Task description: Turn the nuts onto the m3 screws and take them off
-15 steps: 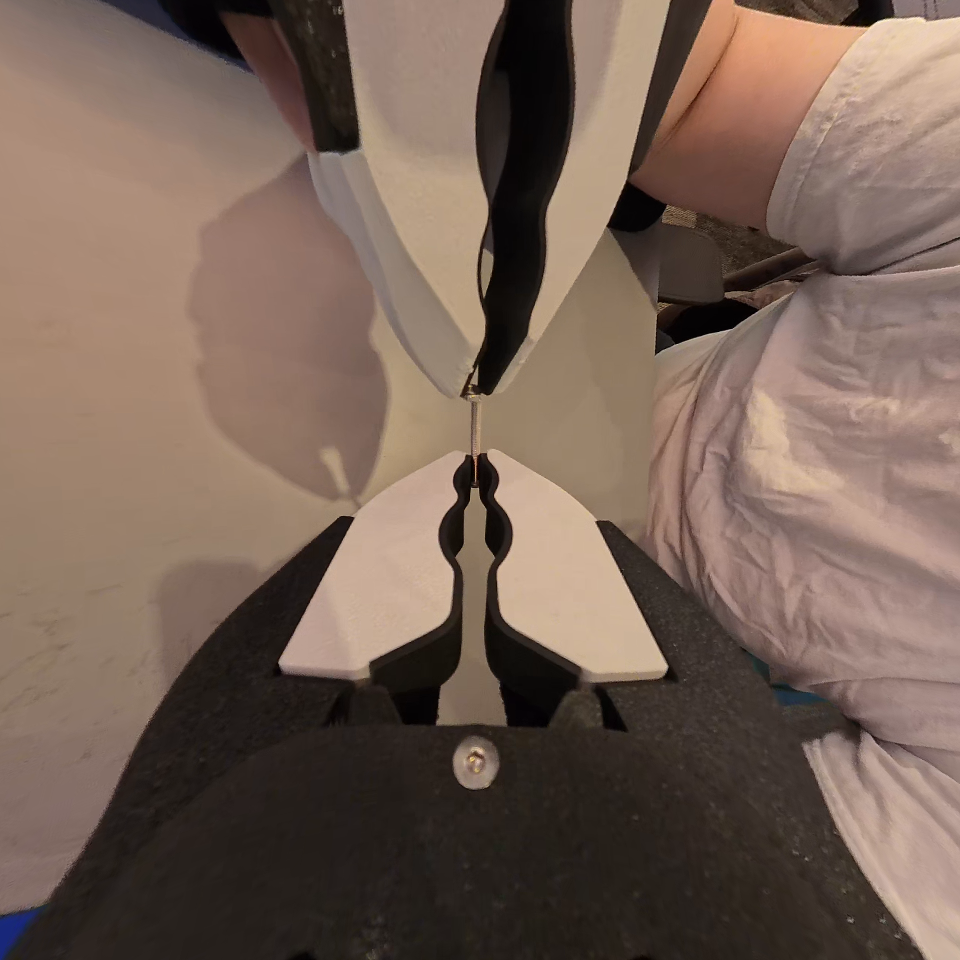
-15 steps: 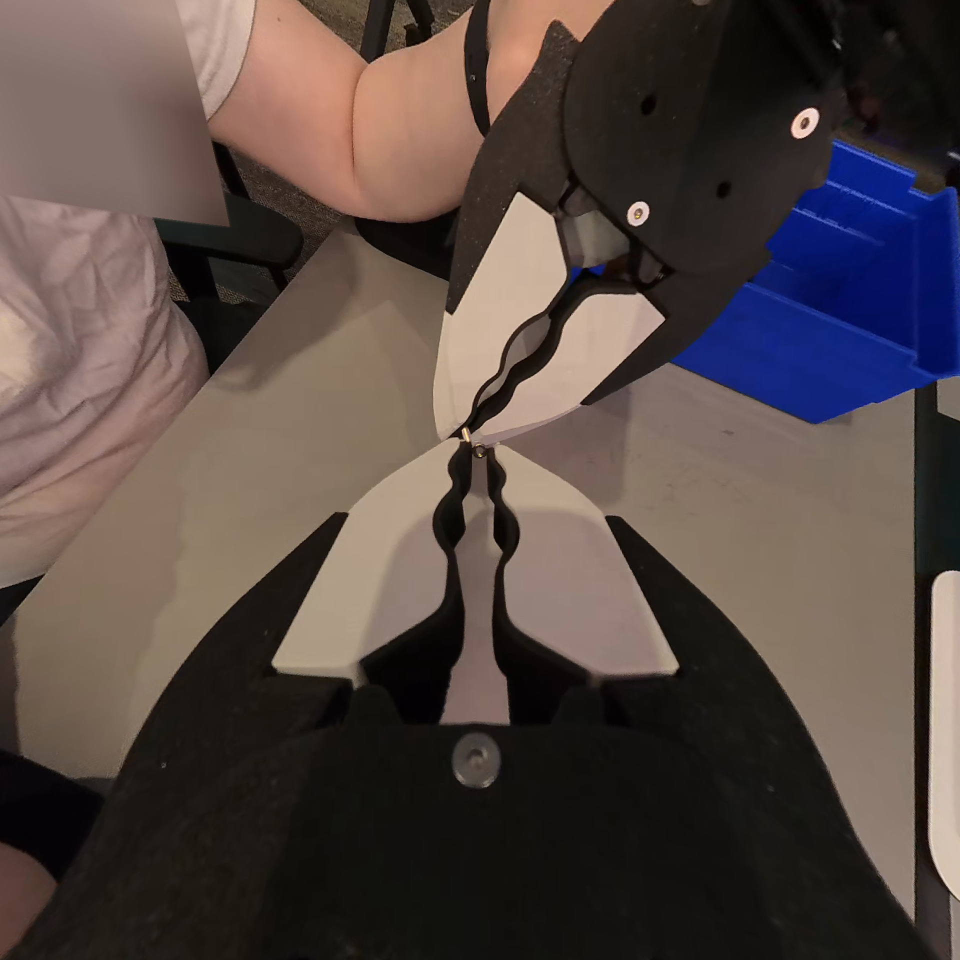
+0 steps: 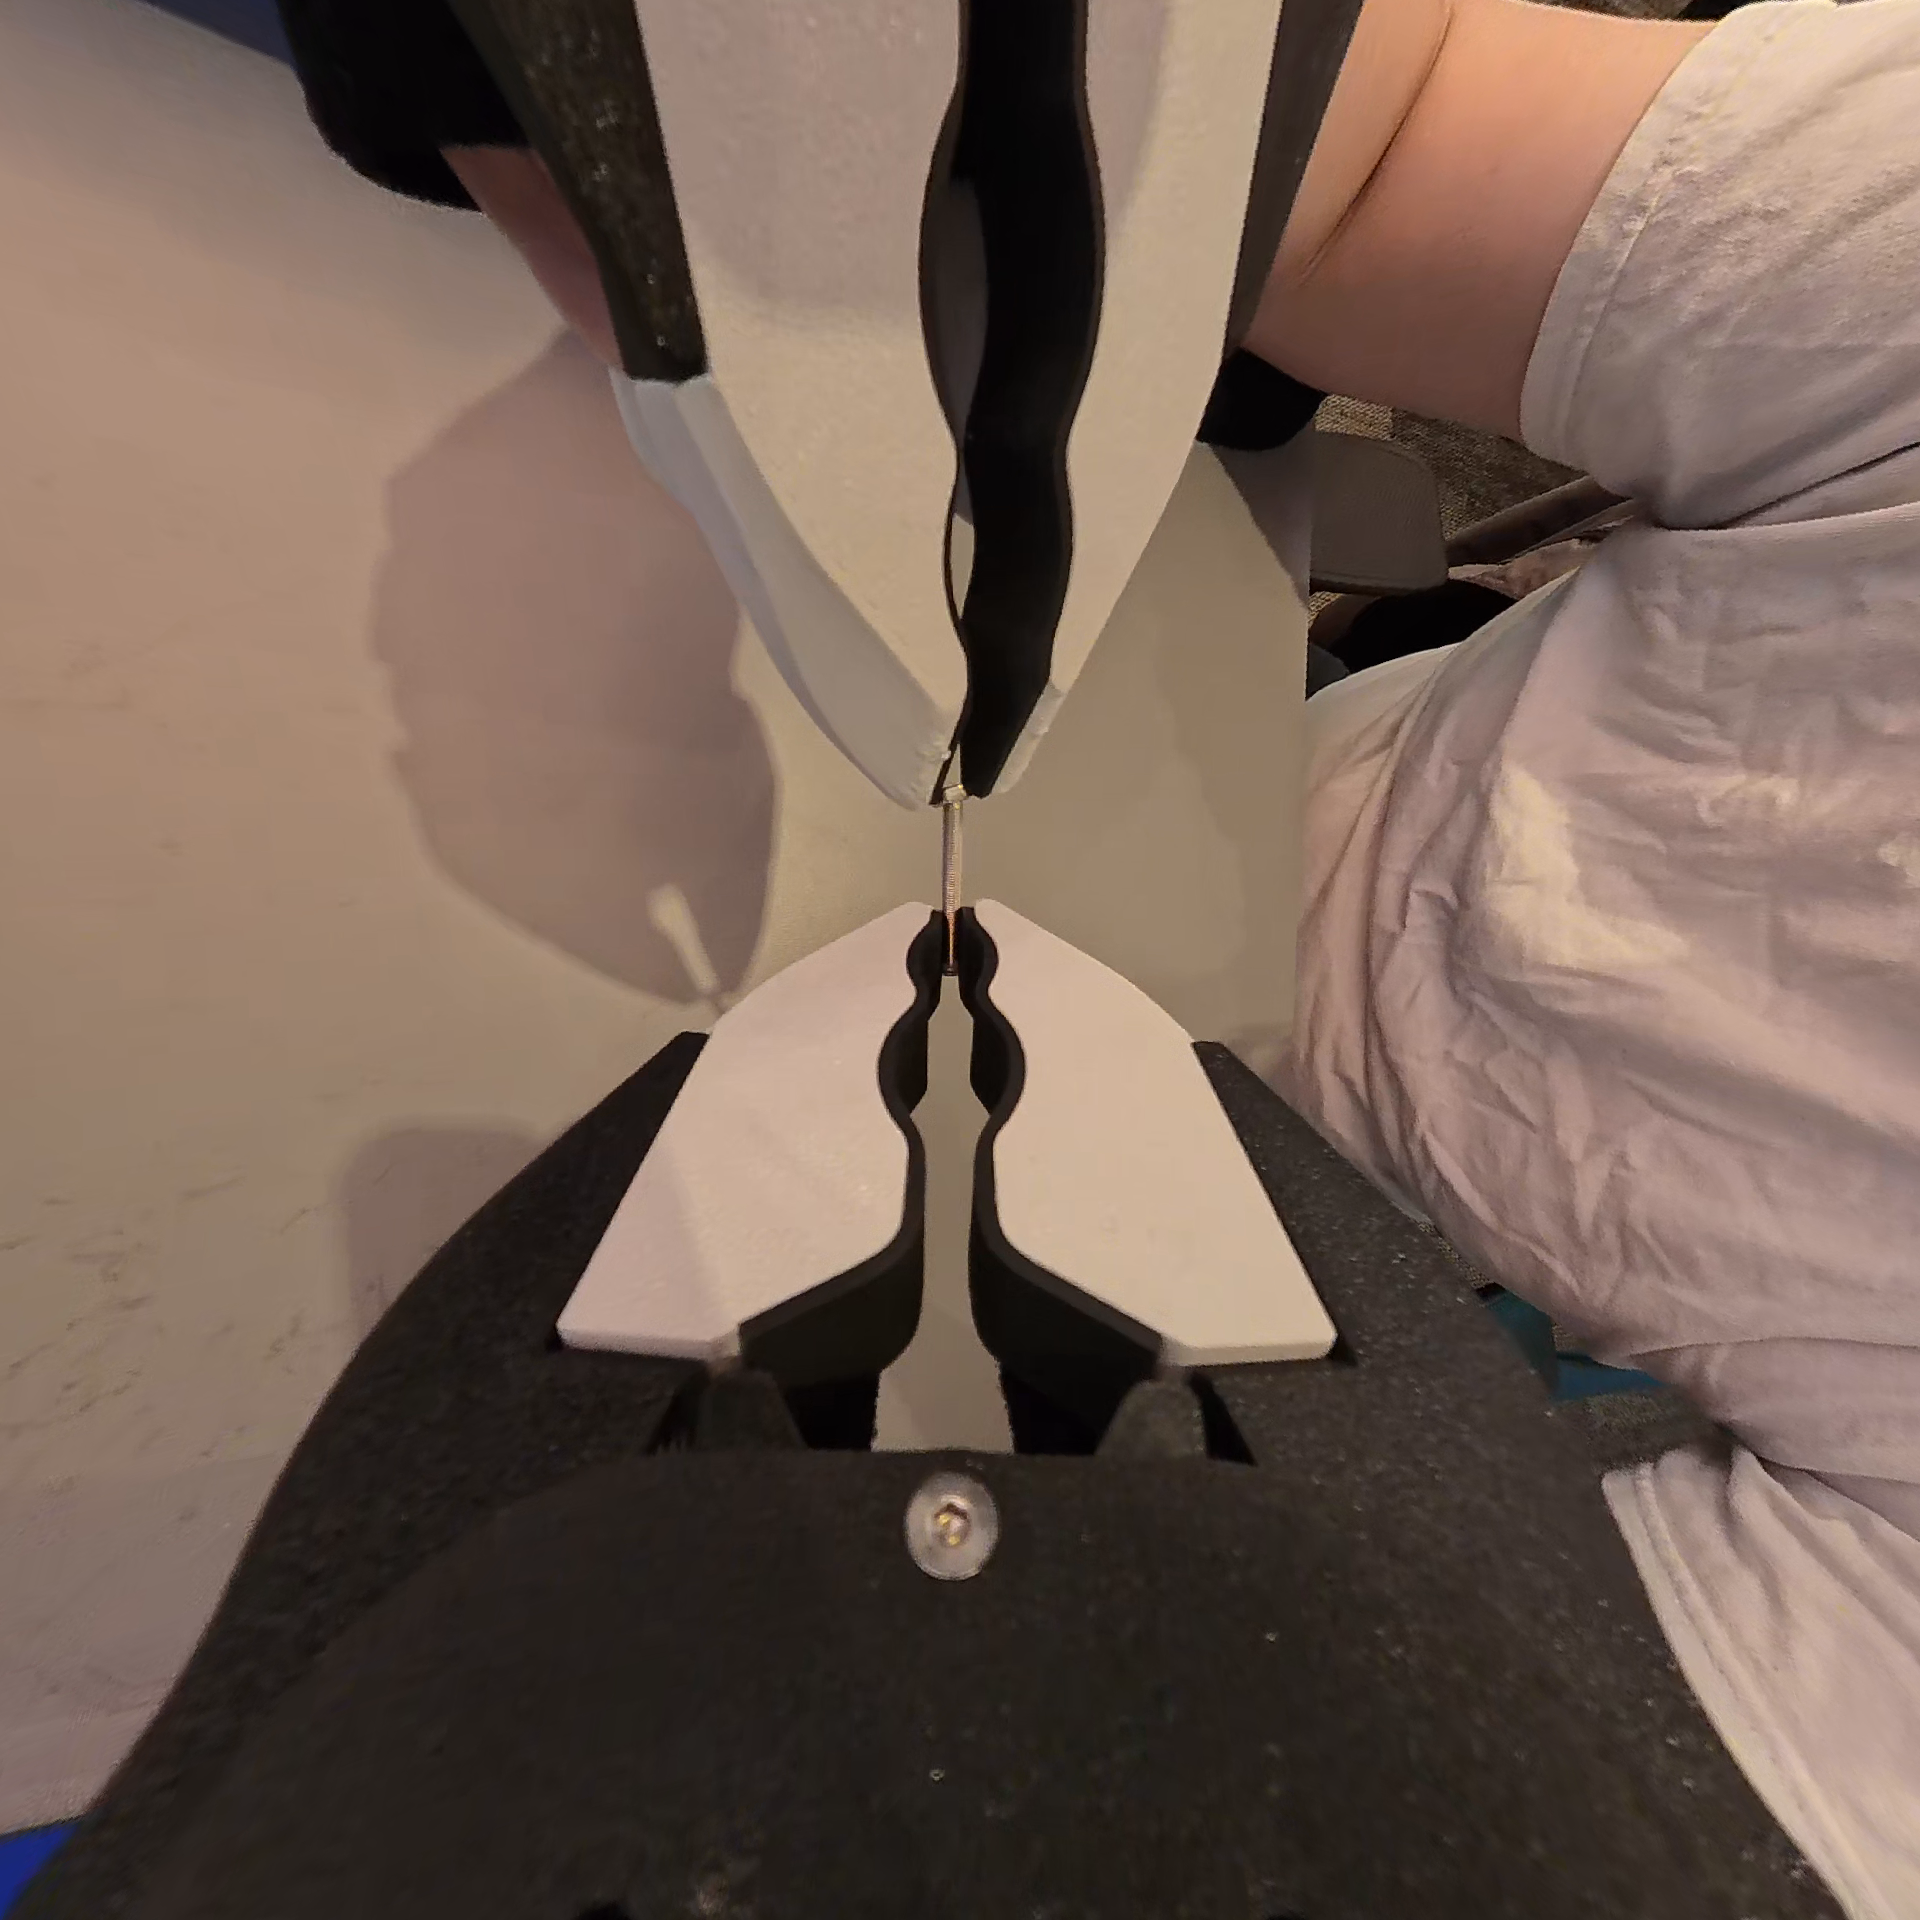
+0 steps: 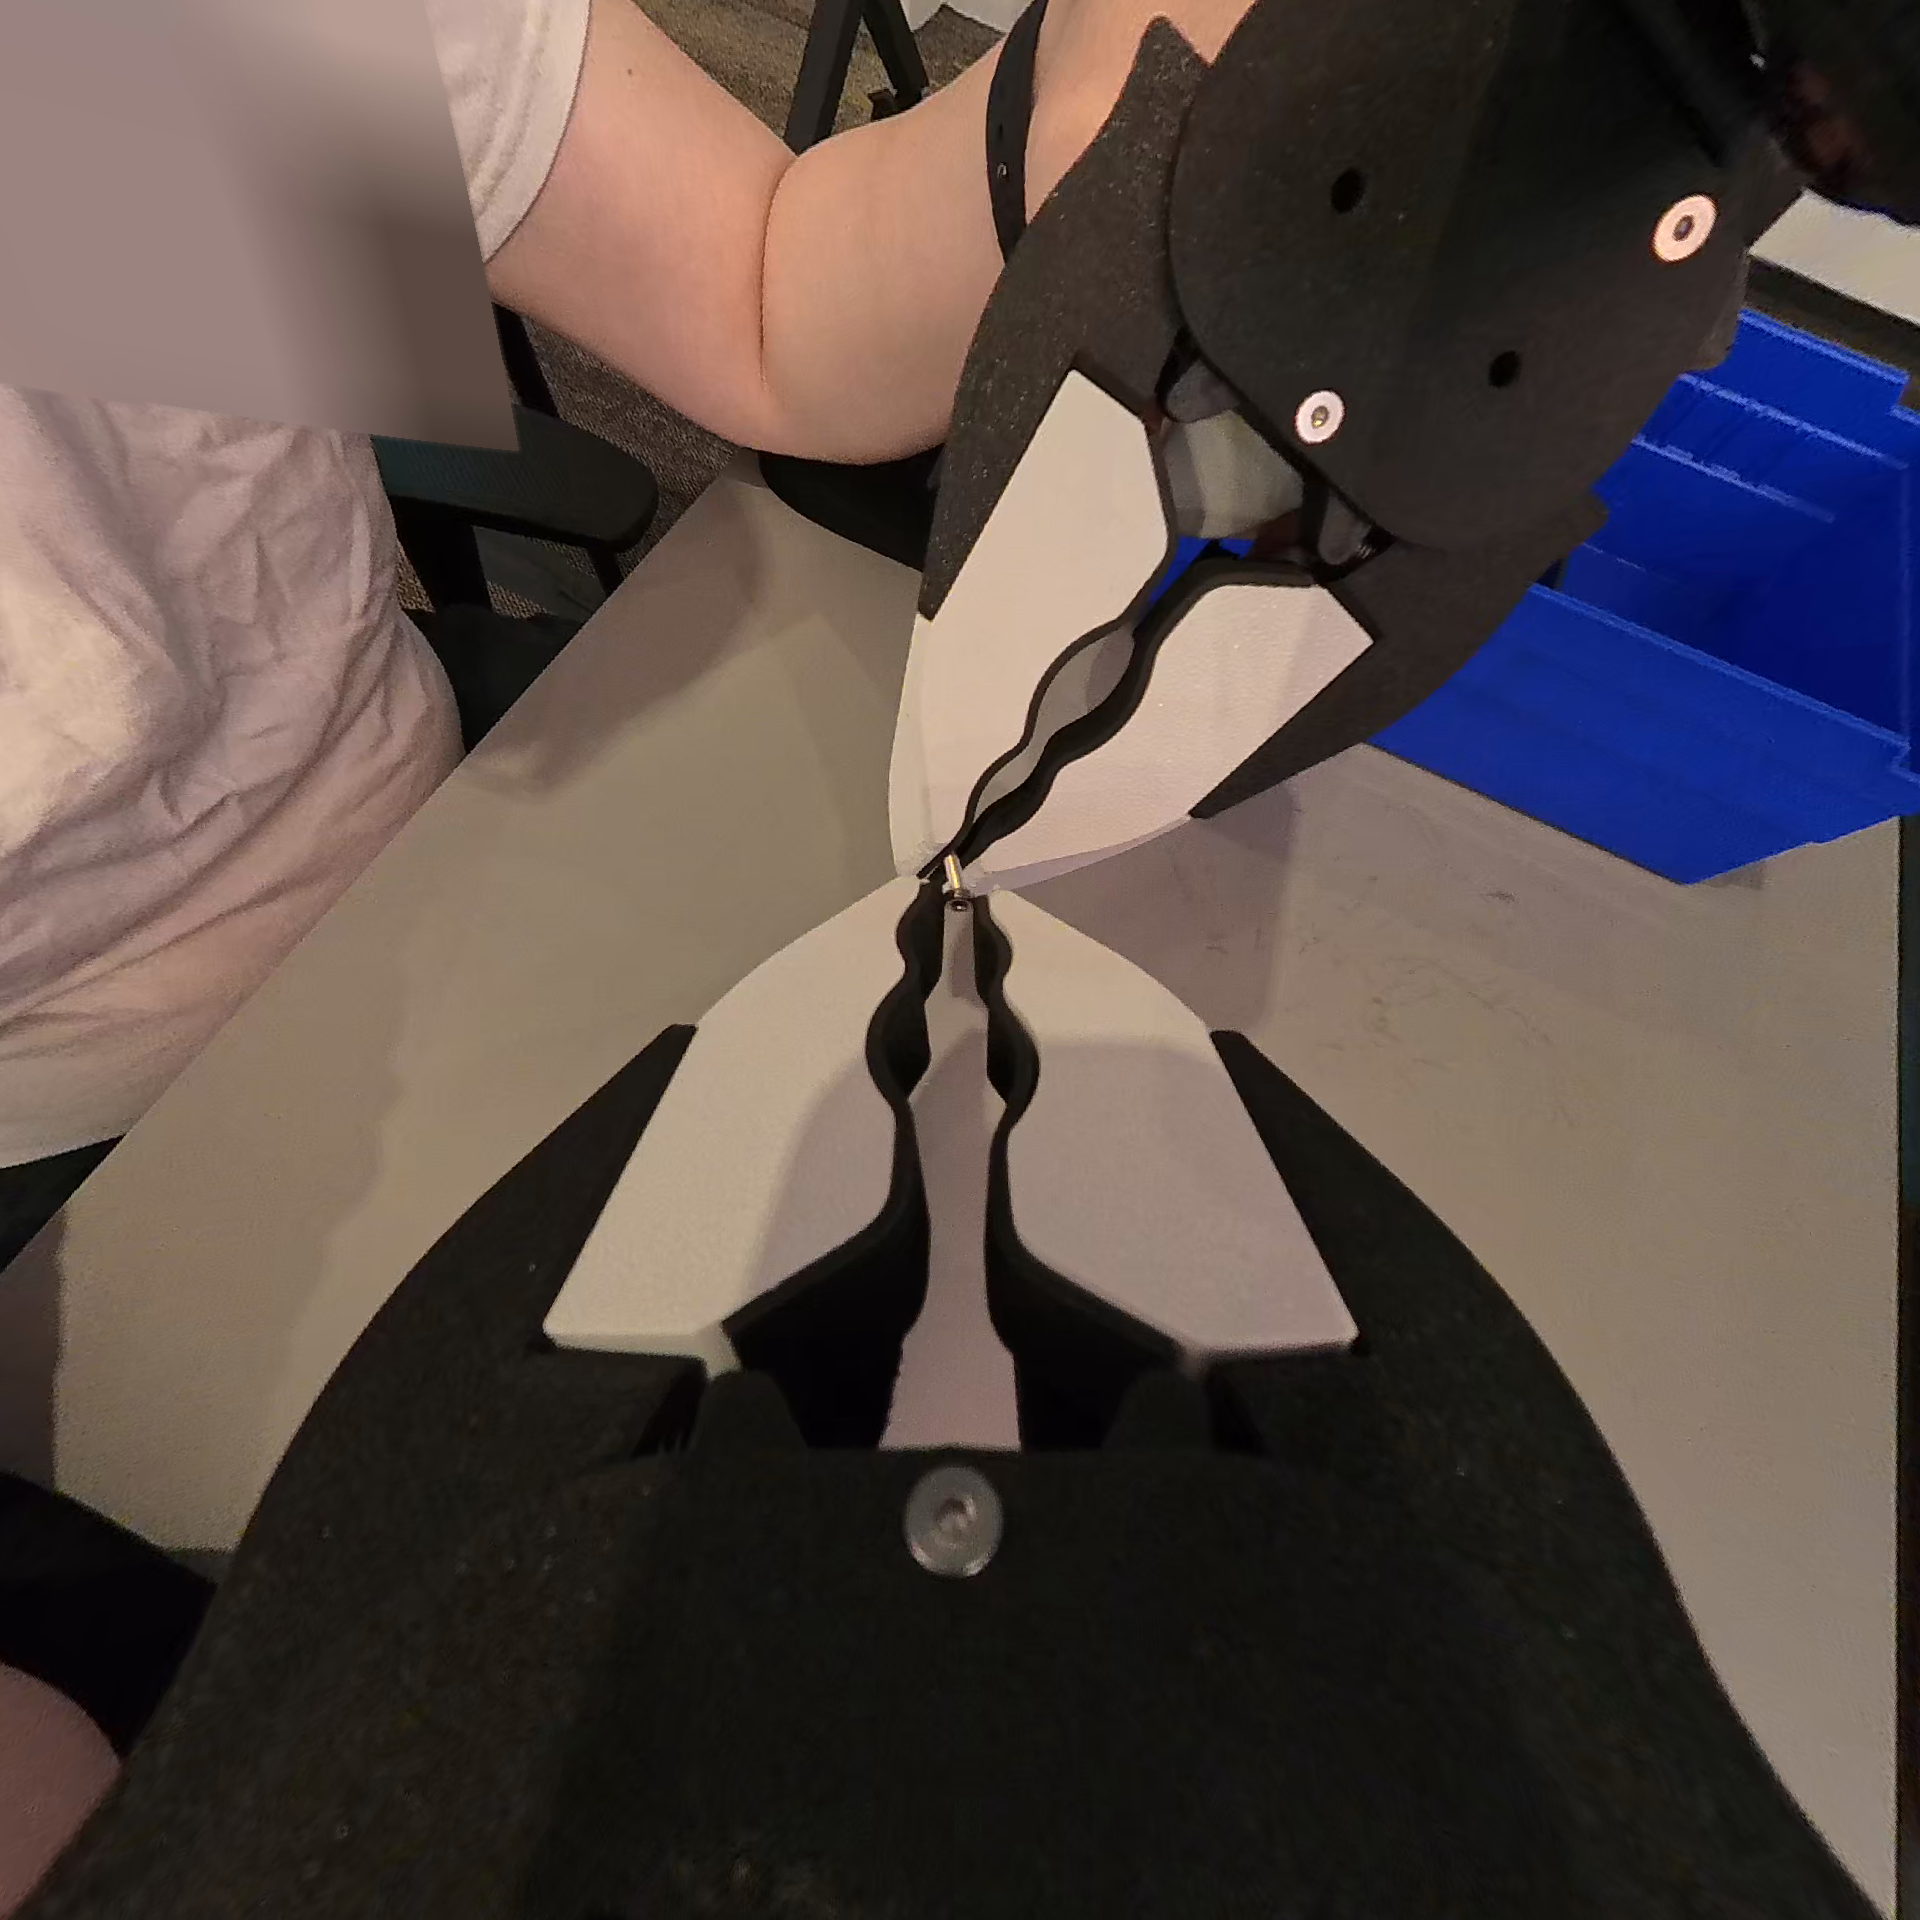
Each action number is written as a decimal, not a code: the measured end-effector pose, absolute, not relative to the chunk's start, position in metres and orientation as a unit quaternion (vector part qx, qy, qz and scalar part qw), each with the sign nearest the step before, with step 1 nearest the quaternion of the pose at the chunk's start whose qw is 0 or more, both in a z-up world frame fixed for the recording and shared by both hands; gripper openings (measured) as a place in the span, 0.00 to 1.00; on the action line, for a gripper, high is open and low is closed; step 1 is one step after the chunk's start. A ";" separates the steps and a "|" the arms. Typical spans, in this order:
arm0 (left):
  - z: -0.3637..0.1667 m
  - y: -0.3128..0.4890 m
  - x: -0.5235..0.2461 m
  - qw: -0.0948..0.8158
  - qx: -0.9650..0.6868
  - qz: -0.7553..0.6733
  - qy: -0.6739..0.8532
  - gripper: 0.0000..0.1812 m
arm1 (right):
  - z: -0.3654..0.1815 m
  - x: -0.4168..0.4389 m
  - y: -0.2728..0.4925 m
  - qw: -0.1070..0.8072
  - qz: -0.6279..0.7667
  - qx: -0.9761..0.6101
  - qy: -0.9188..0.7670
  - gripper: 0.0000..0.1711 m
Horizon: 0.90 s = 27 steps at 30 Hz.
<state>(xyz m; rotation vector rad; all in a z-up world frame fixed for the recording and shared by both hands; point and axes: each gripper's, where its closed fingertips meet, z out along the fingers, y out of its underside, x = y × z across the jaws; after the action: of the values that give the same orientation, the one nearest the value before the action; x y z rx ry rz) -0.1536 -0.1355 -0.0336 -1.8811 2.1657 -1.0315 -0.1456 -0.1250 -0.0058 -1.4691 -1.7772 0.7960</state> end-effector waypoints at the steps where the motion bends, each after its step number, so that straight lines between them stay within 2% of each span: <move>1: -0.034 -0.135 -0.154 0.047 -0.617 -0.338 0.710 0.01 | -0.006 -0.146 -0.125 0.345 0.307 -0.565 -0.684 0.03; 27: -0.041 -0.138 -0.156 0.029 -0.619 -0.327 0.713 0.01 | -0.013 -0.147 -0.127 0.338 0.284 -0.561 -0.700 0.03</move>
<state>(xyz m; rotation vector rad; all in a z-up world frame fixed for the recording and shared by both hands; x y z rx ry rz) -0.1561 -0.1382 -0.0408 -1.9095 2.2013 -1.0099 -0.1467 -0.1267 -0.0130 -1.4620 -1.8251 0.7394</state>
